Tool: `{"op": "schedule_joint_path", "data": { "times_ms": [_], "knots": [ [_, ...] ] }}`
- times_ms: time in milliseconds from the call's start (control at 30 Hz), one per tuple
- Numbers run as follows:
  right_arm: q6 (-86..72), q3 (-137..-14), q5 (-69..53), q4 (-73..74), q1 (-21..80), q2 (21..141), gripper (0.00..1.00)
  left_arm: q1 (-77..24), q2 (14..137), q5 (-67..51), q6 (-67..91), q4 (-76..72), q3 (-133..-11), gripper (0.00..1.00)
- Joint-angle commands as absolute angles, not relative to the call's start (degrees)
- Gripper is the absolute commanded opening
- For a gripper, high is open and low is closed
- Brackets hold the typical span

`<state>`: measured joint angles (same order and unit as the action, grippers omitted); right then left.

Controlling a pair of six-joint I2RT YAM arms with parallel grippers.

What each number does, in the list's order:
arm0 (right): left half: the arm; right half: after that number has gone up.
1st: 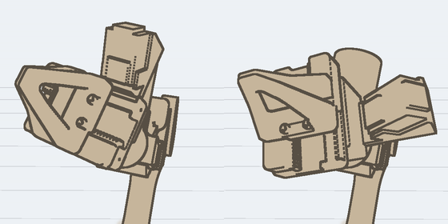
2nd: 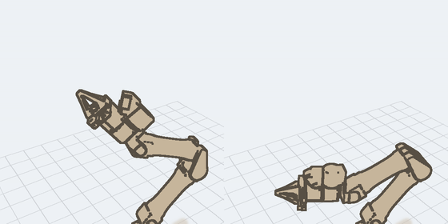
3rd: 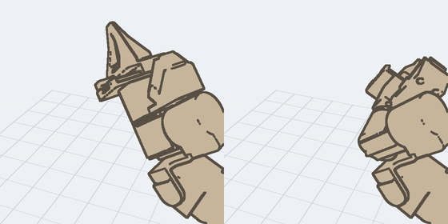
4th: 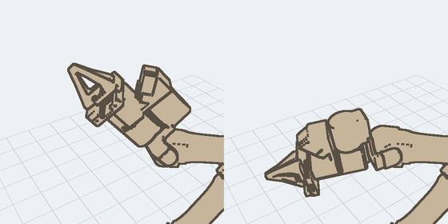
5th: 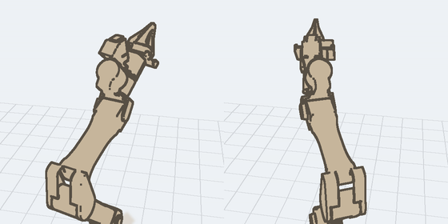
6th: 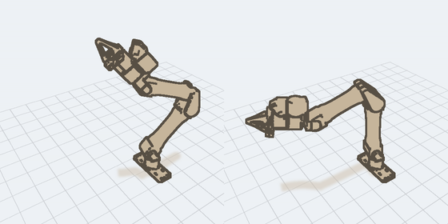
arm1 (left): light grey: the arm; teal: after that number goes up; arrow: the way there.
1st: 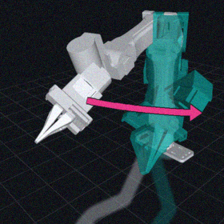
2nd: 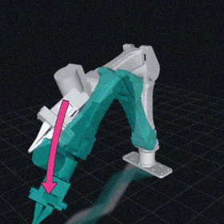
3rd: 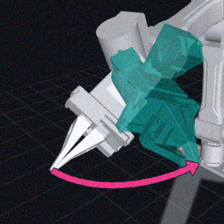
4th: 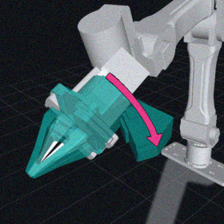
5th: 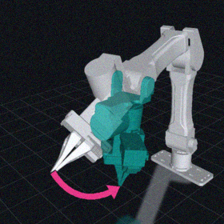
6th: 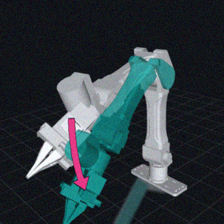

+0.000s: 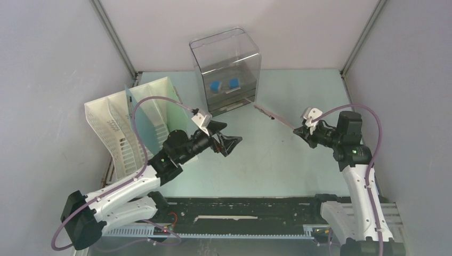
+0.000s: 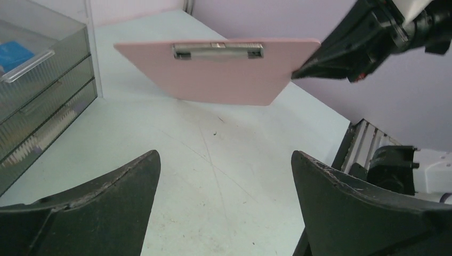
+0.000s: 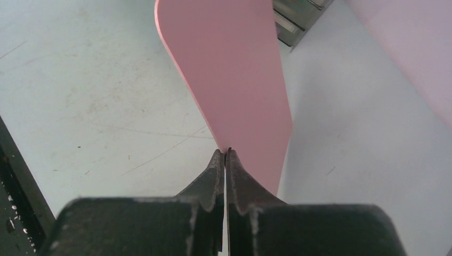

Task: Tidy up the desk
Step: Pick up the folder from the center of the board.

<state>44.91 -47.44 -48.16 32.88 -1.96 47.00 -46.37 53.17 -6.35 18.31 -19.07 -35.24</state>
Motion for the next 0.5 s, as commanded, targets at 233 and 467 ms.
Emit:
{"op": "schedule_joint_path", "data": {
  "times_ms": [233, 467],
  "knots": [
    [46.5, -49.7, -57.8, 36.7, -10.2, 46.3, 0.0, -56.3, 58.1, -7.4, -2.6, -33.4, -31.5, 1.0],
    [52.5, -51.0, -63.3, 43.8, -11.0, 46.3, 0.0, -56.3, 58.9, -6.4, -15.1, -33.1, -31.2, 1.0]
  ]
}}
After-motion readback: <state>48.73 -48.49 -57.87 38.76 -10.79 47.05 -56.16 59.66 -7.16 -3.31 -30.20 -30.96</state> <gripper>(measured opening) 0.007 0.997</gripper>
